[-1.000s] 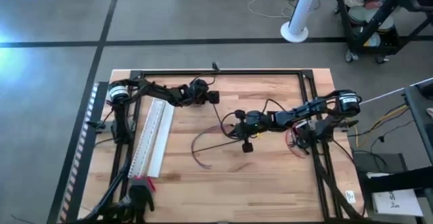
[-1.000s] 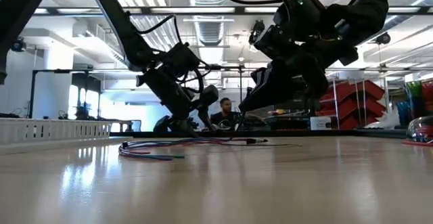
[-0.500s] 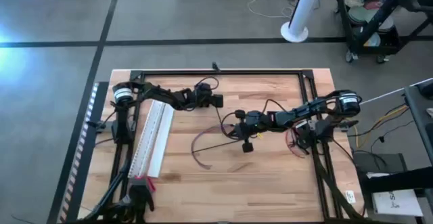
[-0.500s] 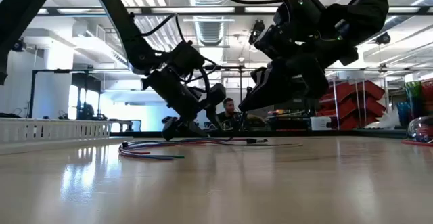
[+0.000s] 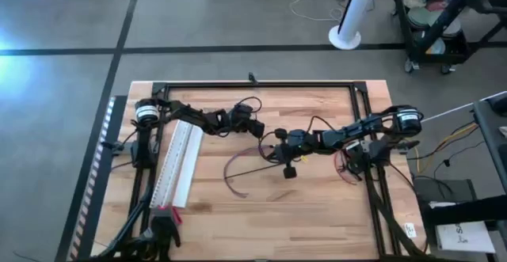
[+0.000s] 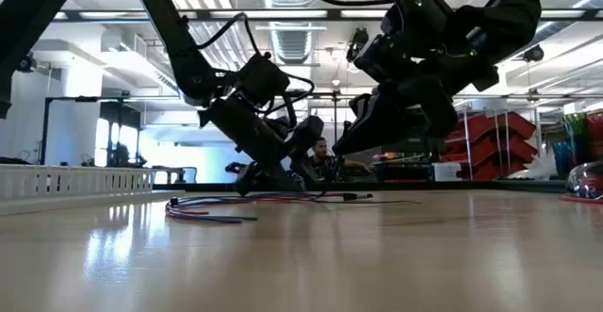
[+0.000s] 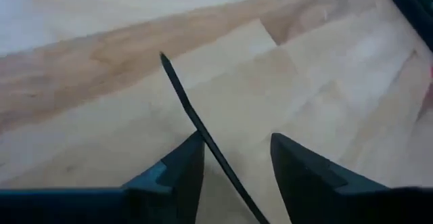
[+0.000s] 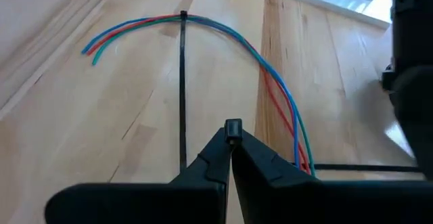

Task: Ziptie cables
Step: Wrap the cable wires using black ziptie

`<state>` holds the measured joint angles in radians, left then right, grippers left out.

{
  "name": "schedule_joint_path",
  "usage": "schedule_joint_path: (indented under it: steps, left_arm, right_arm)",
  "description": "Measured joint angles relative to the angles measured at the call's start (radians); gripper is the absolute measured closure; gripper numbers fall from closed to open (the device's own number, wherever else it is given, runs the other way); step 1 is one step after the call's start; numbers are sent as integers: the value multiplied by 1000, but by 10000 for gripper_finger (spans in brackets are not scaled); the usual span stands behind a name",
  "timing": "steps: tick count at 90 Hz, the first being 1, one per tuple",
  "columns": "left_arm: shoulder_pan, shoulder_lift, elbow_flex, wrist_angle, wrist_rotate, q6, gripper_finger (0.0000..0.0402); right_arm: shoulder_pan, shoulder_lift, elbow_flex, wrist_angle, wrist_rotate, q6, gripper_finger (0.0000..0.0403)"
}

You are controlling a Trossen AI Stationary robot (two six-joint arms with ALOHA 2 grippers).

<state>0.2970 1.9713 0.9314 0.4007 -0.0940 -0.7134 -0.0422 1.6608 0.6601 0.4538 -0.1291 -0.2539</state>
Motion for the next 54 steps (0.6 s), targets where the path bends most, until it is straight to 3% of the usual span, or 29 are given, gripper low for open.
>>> schedule_joint_path:
  steps: [13, 27, 54]
  left_arm:
    - [-10, 0, -2, -1, -4, 71, 308]
    - [-20, 0, -12, 0, -57, 159, 388]
    - [-135, -5, -23, 84, -211, 552, 401]
  right_arm:
    - [0, 0, 0, 0, 0, 26, 403]
    - [0, 0, 0, -7, -8, 117, 403]
    - [-67, -2, 28, -84, -182, 288, 403]
